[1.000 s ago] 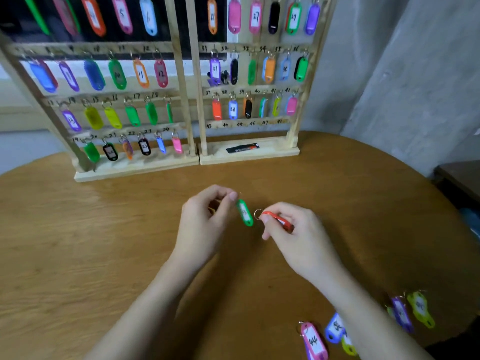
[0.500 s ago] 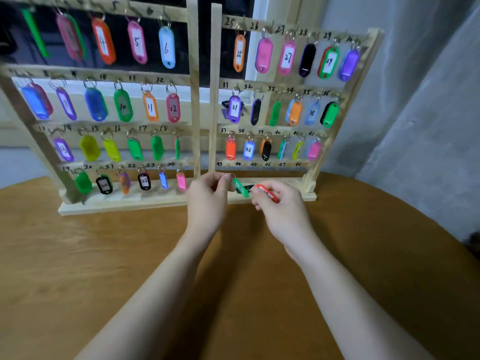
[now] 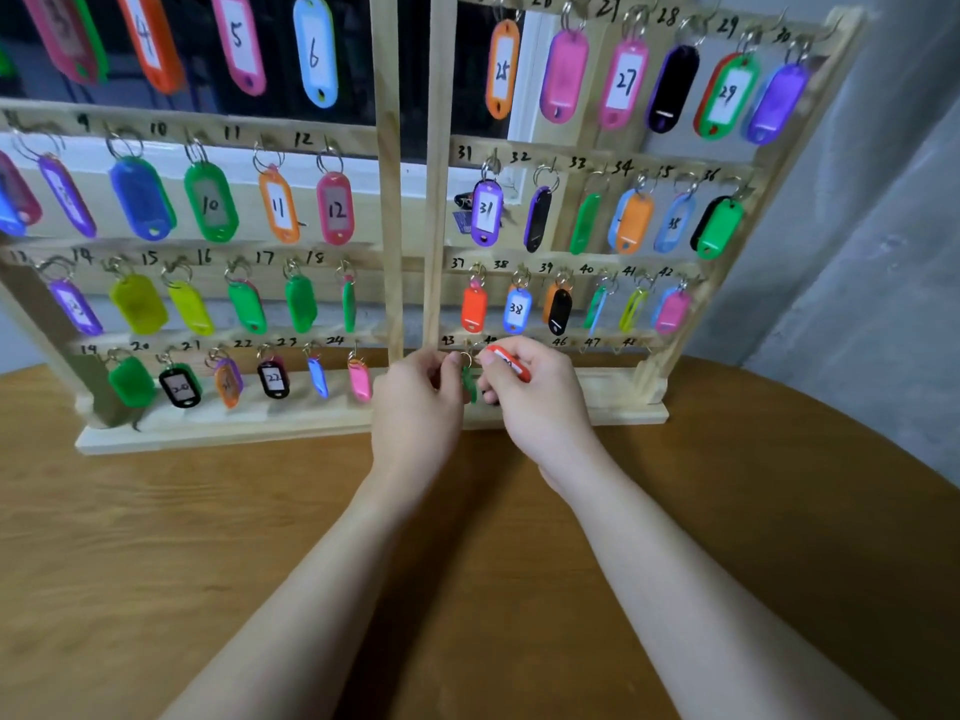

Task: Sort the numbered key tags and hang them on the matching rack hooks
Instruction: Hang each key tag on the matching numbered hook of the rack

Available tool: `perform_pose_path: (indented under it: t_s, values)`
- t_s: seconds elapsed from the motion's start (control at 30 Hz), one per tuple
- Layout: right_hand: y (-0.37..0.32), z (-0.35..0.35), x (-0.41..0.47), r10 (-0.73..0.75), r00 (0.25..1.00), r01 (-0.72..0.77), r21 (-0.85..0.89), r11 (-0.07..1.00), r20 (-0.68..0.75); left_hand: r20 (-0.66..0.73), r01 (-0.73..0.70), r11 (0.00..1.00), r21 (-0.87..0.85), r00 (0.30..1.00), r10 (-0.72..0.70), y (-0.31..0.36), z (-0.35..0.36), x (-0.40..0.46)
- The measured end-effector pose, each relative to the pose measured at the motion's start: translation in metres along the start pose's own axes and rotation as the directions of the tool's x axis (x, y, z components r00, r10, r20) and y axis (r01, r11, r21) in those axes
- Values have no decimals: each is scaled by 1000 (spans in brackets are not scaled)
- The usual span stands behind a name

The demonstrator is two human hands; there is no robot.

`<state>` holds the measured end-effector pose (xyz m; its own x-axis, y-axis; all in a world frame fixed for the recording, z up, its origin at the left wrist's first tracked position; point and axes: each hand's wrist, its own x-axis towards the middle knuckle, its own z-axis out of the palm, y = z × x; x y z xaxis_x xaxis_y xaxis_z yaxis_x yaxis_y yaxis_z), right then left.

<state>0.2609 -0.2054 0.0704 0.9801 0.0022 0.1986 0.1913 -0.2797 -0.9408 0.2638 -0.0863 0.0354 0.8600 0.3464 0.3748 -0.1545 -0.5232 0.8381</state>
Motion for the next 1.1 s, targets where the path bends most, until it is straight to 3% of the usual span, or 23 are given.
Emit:
perform_pose_path:
  t_s: [0.1,0.27,0.77,0.9,1.1]
  values:
    - [4,8,4,16,1000,-16,9,1000,-8,17,30,998,-61,999,-29,-9,2,-2]
    - [8,10,8,9,998,-8,20,1000,-55,-16,-35,985,-169,999,33,-7,-1,-1]
    - [15,12,6,9,998,-9,10,1000,-60,-17,-94,995,-22,995,94,-12,7,6]
    - [13,15,6,28,996,-22,66,998,-87,-21,-120,992,-40,993,119,-18,8,5]
    - [14,21,9,36,996,-35,4,999,-86,4,-133,985,-106,991,134,-24,7,6]
